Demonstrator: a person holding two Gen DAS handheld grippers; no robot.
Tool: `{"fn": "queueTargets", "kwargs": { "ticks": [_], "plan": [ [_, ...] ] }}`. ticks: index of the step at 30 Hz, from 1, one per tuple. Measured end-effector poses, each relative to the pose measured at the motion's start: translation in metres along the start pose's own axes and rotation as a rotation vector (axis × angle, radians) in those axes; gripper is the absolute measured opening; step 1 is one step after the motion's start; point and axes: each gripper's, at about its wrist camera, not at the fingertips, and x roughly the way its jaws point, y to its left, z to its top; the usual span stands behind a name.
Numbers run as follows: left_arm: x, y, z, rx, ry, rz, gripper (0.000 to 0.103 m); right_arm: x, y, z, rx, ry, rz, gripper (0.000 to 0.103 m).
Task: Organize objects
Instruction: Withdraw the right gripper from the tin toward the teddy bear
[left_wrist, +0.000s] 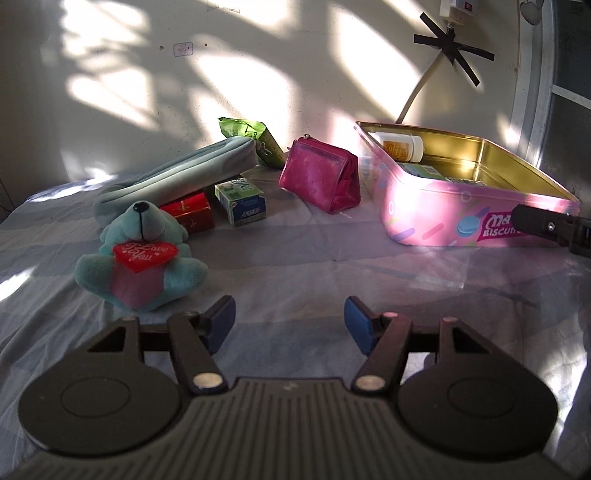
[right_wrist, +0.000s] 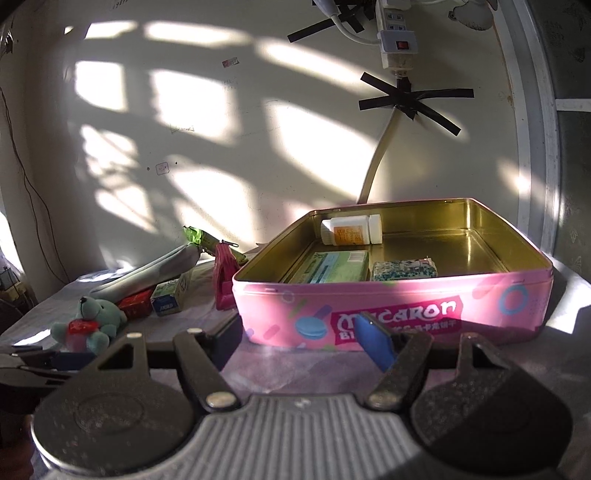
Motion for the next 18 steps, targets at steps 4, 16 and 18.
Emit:
{"fn": "queueTargets", "kwargs": {
  "ticks": [4,16,18],
  "plan": [
    [0.000,0.012,-0.004,-0.024,0.005,0.015,0.067,0.005,0.012,-0.002,-0.017,0.025,0.013,0.070],
    [0.000,0.035,-0.010,-0.051,0.002,0.042,0.068,0.020,0.042,-0.008,-0.069,0.077,0.071,0.070],
    [-0.001,0.038,-0.011,-0.055,0.004,0.042,0.068,0.022,0.046,-0.009,-0.078,0.085,0.084,0.070]
  ]
}}
